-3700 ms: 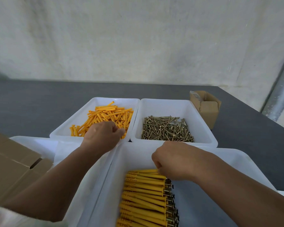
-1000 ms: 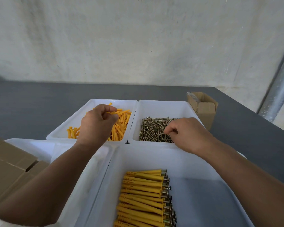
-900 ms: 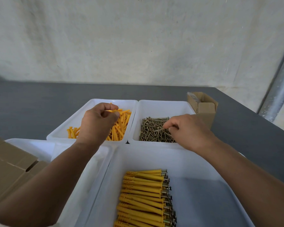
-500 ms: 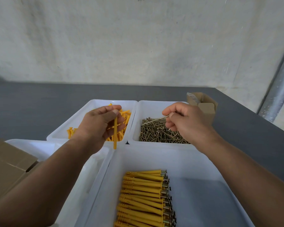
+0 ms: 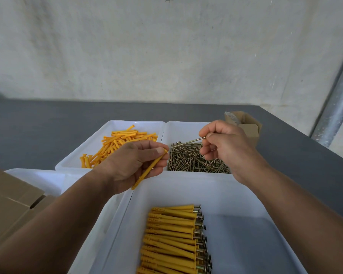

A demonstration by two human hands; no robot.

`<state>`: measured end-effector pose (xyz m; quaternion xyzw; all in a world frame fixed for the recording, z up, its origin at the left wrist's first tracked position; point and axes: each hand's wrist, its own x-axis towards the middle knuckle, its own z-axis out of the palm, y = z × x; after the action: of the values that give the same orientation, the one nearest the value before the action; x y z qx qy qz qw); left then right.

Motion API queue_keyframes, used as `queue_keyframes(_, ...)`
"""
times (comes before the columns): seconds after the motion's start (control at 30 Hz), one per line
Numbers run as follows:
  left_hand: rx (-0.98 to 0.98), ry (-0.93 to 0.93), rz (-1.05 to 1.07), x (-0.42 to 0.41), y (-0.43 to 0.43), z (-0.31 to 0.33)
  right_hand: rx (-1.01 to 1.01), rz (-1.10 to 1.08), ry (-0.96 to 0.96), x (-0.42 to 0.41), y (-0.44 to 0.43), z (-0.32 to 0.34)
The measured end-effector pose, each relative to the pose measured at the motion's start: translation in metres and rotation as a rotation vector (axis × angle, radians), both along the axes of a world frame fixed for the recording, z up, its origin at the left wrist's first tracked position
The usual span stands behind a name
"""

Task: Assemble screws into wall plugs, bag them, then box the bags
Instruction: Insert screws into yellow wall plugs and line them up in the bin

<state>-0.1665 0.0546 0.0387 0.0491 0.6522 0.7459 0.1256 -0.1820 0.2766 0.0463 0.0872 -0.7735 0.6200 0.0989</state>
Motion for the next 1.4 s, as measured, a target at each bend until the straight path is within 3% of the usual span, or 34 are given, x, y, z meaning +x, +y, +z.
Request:
queue_keyframes(0.77, -0.337, 0.114, -0.079, 0.008, 0.006, 0.001, 0.286, 0.096, -0.008, 0.016, -0.012, 0.004)
queue_keyframes(1.13, -0.351, 0.129, -0.095, 0.009, 0.007, 0.002, 0.781, 0.194, 0.167, 0.030, -0.025, 0.000)
queue_keyframes(1.4, -0.386, 0.152, -0.118, 0.010, 0.008, 0.001, 0.946, 0.255, 0.273, 0.033, -0.025, -0.003)
